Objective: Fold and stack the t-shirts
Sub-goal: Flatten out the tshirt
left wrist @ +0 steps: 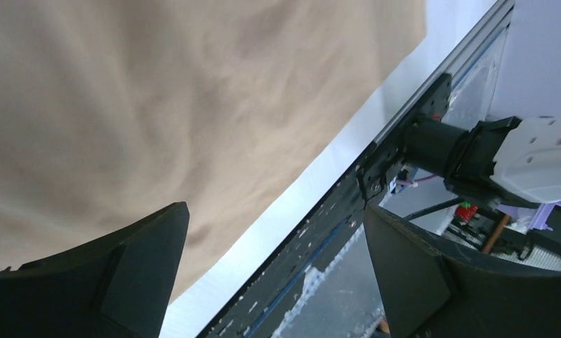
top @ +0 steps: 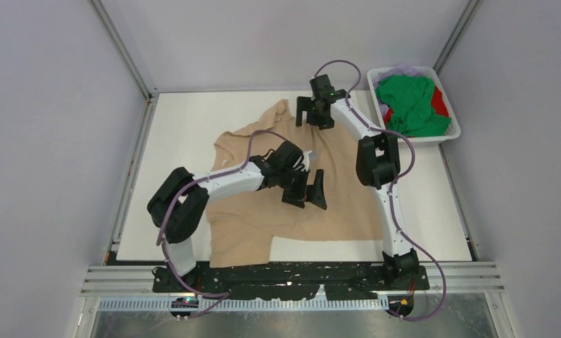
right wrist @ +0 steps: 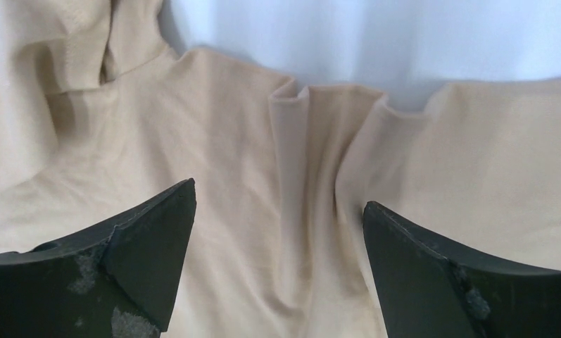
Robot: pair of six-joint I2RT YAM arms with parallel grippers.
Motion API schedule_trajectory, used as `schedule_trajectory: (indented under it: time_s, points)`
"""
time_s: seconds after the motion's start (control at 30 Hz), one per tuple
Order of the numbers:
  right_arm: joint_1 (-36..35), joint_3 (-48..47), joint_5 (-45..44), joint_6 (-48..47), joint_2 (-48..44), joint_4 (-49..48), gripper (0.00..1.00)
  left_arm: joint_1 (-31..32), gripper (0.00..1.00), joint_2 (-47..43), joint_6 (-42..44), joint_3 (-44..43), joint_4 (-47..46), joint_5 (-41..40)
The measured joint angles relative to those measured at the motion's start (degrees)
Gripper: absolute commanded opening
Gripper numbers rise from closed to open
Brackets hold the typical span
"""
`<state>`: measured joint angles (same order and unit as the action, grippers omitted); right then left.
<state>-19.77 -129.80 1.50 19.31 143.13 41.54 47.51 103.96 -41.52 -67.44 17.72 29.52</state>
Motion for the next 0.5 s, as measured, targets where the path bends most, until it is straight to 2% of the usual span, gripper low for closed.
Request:
schedule_trajectory:
  time_s: [0.1, 0.17, 0.2, 0.23, 0.4, 0.5]
  points:
    - [0.0, 4.7, -1.0, -1.8, -5.2, -0.4, 0.95, -0.3, 1.0, -0.9, 2.4, -4.0, 1.3, -3.2]
    - [0.1, 14.5, -2.6, -2.5, -13.7, -2.6, 0.96, -1.0, 1.0, -3.2, 3.9, -4.5, 2.8, -6.1]
    - [0.1, 23.1, -3.1, -2.5, -21.2, -4.5, 0.96, -2.0, 1.0, -4.9, 4.8, -4.4, 4.2, -7.6]
    - [0.1, 26.2, -3.4, -2.4, -24.4, -4.4, 0.96, -3.1, 1.0, -6.0, 5.1, -4.3, 4.9, -8.5]
    - [-0.4, 56.1, -4.1, 0.4, -49.9, -13.1, 0.96, -15.0, 1.0, -12.9, 6.4, 2.3, 5.7, -12.0]
    - [-1.6, 68.6, -4.9, 2.2, -56.8, -13.9, 0.95, -21.9, 1.0, -13.4, 6.3, 7.1, 5.8, -13.2]
